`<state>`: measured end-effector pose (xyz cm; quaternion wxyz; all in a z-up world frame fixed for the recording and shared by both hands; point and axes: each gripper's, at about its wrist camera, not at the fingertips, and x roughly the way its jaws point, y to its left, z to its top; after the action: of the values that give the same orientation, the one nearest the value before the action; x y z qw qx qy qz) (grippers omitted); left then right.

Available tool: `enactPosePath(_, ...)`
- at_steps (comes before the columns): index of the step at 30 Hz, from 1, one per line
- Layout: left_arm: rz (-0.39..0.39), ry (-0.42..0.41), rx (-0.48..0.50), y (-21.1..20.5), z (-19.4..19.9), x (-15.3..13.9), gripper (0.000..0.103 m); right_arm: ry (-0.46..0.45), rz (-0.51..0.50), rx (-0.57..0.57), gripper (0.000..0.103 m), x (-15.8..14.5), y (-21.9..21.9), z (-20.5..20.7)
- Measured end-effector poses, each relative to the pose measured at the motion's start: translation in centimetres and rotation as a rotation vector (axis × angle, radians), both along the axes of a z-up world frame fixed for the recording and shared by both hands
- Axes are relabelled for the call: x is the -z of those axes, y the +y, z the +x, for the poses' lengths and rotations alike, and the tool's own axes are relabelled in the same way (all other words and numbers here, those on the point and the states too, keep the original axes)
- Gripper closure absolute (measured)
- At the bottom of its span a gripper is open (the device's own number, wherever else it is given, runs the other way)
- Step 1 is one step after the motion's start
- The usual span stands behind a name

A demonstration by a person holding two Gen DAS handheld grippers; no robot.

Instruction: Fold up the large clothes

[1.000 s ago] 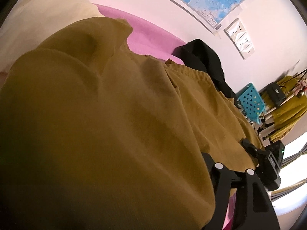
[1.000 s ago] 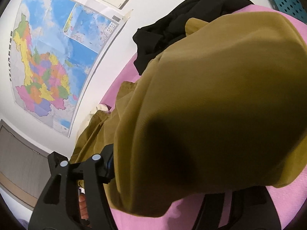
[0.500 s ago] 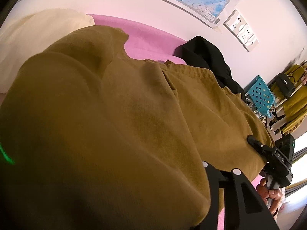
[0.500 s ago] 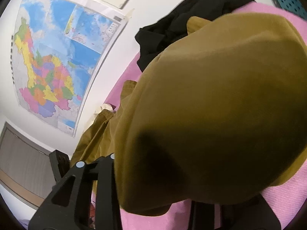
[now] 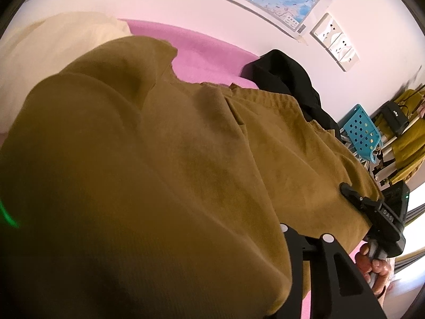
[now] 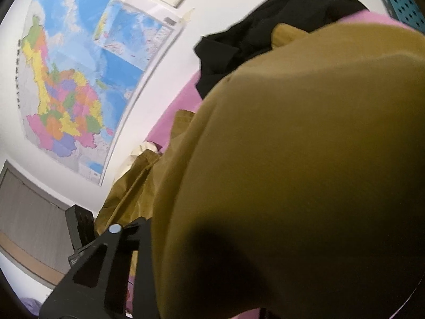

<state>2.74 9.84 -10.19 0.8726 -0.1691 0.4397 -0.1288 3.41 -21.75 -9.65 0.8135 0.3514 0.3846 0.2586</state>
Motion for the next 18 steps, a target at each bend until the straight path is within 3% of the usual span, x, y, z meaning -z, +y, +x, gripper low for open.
enactPosePath(9,-0.010,-0.079,0.033,0.3,-0.7,-3.6,0.068,-0.136,-0.037,-0.034,0.080,-5.9,0.9,-1.0)
enactPosePath(18,-0.002,-0.230,0.063,1.6,-1.7,-10.3,0.070,-0.337,-0.052,-0.074,0.081,-14.0,2.7,-1.9)
